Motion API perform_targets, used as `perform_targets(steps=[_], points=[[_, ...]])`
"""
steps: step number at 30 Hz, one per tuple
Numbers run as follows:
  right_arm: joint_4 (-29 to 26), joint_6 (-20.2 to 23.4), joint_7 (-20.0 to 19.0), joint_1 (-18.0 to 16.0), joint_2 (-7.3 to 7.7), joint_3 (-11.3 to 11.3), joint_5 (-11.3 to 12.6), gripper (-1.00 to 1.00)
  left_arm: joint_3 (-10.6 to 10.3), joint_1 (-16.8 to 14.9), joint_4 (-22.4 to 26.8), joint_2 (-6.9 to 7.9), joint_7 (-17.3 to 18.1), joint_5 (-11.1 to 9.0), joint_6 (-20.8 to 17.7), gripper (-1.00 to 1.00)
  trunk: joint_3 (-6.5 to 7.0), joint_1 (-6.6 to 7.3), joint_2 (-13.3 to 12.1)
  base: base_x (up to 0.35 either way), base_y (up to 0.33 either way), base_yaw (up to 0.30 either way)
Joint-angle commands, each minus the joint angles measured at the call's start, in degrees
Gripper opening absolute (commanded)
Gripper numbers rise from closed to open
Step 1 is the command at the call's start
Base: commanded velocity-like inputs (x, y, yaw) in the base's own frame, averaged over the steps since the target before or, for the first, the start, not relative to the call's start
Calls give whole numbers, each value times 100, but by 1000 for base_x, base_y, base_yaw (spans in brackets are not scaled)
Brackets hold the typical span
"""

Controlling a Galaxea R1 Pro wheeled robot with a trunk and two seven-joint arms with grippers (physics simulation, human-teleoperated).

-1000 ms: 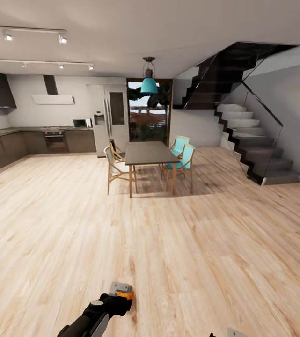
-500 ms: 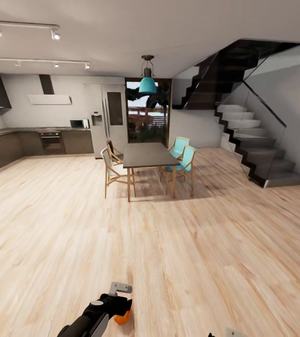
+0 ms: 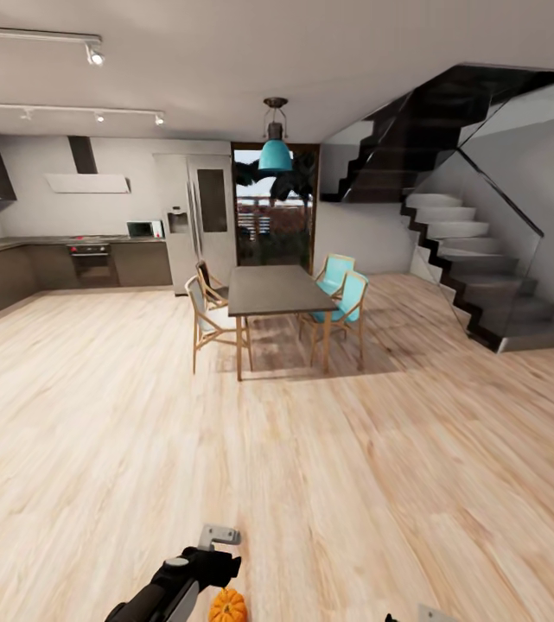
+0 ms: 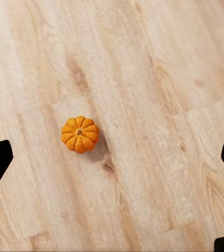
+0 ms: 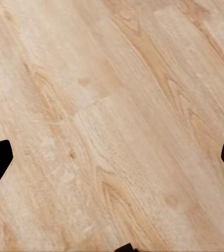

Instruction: Place each of the two pumpkins and all three candles from the living room inside a cabinet in the living room (use any cabinet), then make sure every cabinet is closed, and position the cauldron so it is next to a table in the living room.

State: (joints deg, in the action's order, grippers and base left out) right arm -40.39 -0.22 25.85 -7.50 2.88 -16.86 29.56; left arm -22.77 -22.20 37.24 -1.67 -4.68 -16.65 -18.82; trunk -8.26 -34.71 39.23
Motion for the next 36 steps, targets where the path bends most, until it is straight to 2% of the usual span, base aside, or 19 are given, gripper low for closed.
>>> perform_targets(steps=[1, 6, 9, 11, 13, 17, 23, 31, 34, 36], points=[[-30, -6, 50, -4, 21, -38, 48, 100, -23, -50, -94, 3, -50, -68, -24, 100, -9, -5, 8, 327, 90, 0], [-100, 14, 82, -9, 50, 22, 54, 100, -11, -240, -467, 1, -47, -90, -32, 100, -9, -5, 8, 327, 87, 0], [-243, 234, 103, -193, 59, 51, 104, 100, -9, -282, -574, -6, -49, -98, -33, 100, -9, -5, 8, 330, 66, 0], [-281, 654, 105, -457, 57, 60, 128, 100, -9, -292, -602, -14, -50, -96, -34, 100, -9, -5, 8, 332, 30, 0], [-302, 1270, 104, -803, 25, 72, 142, 100, -8, -303, -619, -21, -52, -94, -39, 100, -9, -5, 8, 334, 14, 0], [-279, 1647, 94, -1045, -4, 126, 151, 100, -4, -346, -638, -26, -79, -86, -75, 100, -9, -5, 8, 335, 6, 0], [-212, 1837, 82, -1259, -21, 168, 145, 100, -3, -469, -917, -91, -116, -82, -155, 100, -9, -5, 8, 337, 1, 0], [-83, 1865, 78, -1327, -17, 178, 142, 100, 0, -578, -1093, -105, -106, -92, -182, 100, -9, -5, 8, 319, -3, 0], [-71, 1862, 78, -1330, -16, 181, 142, 100, -1, -581, -1100, -96, -82, -226, -177, 100, -9, -5, 8, 124, -8, 0], [-64, 1861, 78, -1331, -12, 182, 142, 100, -8, -584, -1099, -92, -71, -390, -173, 100, -9, -5, 8, 56, -4, 0]])
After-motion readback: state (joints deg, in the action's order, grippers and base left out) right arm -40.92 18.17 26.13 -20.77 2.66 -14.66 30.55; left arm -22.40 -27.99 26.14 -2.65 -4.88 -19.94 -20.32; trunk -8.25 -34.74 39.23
